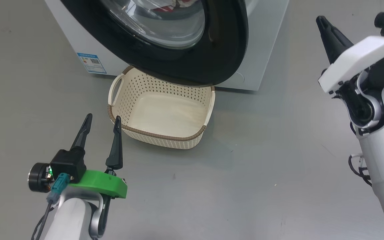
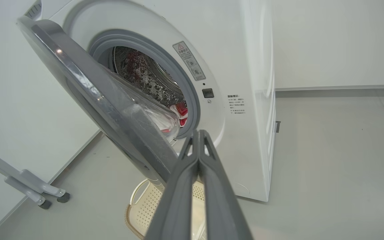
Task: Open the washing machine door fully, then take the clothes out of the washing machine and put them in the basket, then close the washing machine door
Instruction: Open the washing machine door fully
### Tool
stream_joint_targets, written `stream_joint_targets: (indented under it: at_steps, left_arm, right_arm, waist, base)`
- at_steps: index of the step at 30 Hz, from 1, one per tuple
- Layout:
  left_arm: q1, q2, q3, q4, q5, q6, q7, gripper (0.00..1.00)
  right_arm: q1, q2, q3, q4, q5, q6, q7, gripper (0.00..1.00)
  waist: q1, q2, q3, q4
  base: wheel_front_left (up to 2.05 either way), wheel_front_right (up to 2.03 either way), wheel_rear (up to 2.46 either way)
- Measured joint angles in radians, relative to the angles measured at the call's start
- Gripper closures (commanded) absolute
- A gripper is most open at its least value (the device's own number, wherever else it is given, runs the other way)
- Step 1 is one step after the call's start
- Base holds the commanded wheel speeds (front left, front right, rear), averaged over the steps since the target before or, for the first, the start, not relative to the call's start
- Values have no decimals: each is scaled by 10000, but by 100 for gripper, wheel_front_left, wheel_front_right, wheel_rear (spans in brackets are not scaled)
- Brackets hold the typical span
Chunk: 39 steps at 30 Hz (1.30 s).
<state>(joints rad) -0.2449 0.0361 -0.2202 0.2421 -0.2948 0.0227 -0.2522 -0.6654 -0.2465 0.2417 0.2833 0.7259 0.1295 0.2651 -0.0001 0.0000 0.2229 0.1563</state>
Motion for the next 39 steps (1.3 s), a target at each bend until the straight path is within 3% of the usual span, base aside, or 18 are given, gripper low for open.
stream_joint_targets:
  at_steps: [8,14,15,16,17,31,39]
  left_arm:
    - [180,8,100,-102,50,-2,0,0]
    - [299,10,192,-123,77,-6,0,0]
    - [314,10,203,-123,77,-8,0,0]
    - [318,8,211,-127,79,-15,0,0]
    - [319,8,221,-134,86,-15,0,0]
    - [572,8,320,-138,148,-98,0,0]
    - [732,8,297,-130,226,-115,0,0]
  right_arm:
    - [1466,-627,-157,-272,-1402,0,-1785,100]
    - [2797,-311,-230,-251,-1672,-98,-2838,100]
    - [2976,-257,-240,-251,-1693,-148,-2980,71]
    - [3130,-215,-267,-251,-1735,-205,-3135,23]
    - [3262,-186,-293,-265,-1804,-297,-3333,0]
    - [4356,140,-311,-437,-2169,-635,-4736,0]
    - [4682,278,-245,-537,-2182,-709,-4821,0]
  waist:
    - [0,0,-303,-370]
    - [0,0,-464,-482]
    - [0,0,-481,-494]
    - [0,0,-495,-502]
    - [0,0,-508,-508]
    - [0,0,-662,-547]
    - [0,0,-748,-569]
  base:
    - [0,0,0]
    - [0,0,0]
    - [0,0,0]
    - [0,0,0]
    - [0,0,0]
    - [0,0,0]
    - [0,0,0]
